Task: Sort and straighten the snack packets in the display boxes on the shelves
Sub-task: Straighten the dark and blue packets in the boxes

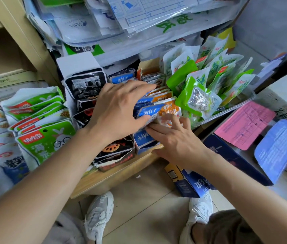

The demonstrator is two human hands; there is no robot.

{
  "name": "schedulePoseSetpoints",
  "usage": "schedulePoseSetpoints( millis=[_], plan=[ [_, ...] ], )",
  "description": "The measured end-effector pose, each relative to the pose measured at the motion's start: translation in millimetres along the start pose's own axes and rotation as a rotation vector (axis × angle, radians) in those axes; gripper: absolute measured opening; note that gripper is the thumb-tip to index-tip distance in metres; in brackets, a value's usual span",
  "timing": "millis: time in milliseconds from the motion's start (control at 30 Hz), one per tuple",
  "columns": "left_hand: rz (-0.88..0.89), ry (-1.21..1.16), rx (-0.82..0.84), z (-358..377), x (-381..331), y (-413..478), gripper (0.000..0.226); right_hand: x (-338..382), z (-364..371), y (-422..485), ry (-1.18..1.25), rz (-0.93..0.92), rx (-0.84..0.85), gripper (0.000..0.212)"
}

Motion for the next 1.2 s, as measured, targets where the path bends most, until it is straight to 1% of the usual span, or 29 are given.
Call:
schedulePoseSetpoints(
  millis=[67,133,300,433,500,533,633,667,700,800,933,1200],
  plan=[
    [0.0,-0.004,0.002,1,0,0,0.069,4,5,4,-0.051,-0.002,0.019,0.072],
    [0.005,-0.003,0.017,2,2,0,0.071,5,8,9,-0.038,-0.007,0.034,0.066],
    [0.007,0.001,0.044,1,4,-2,0.071,-5,6,16,0.168,-0.008,-0.028,0.04],
    [0.009,0.004,0.049,1,3,-2,0.07,-9,10,17,0.314,0.043,-0.042,0.036],
    [0.013,0.007,0.047,0,4,-2,0.07,-9,12,18,0.328,0.053,-0.041,0.039],
    [0.017,0.007,0.047,0,5,-2,0.07,-8,13,17,0.317,0.055,-0.037,0.044],
    [0.026,-0.001,0.041,0,6,-1,0.072,3,16,13,0.186,0.069,0.004,0.072],
    [0.028,-0.005,0.037,0,5,-1,0.073,7,17,12,0.148,0.076,0.006,0.078],
    [0.03,-0.007,0.036,0,5,-1,0.074,9,16,12,0.132,0.08,0.0,0.08],
    [0.032,-0.002,0.043,0,4,-2,0.074,7,11,16,0.171,0.088,-0.016,0.067],
    [0.023,0.003,0.042,1,6,-2,0.071,2,10,20,0.288,0.121,-0.048,0.05],
    [0.025,-0.008,0.036,2,6,-2,0.068,-1,10,16,0.406,0.113,-0.164,0.035]
  ],
)
Point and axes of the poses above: each hand's wrist, its own y-axis towards the middle knuckle, its own z-axis out of the palm, x = y × z, the point moved 1 cm from there along y, towards the middle knuckle, and after that the axes turned 7 degrees about -z, right-handed, at the moved point
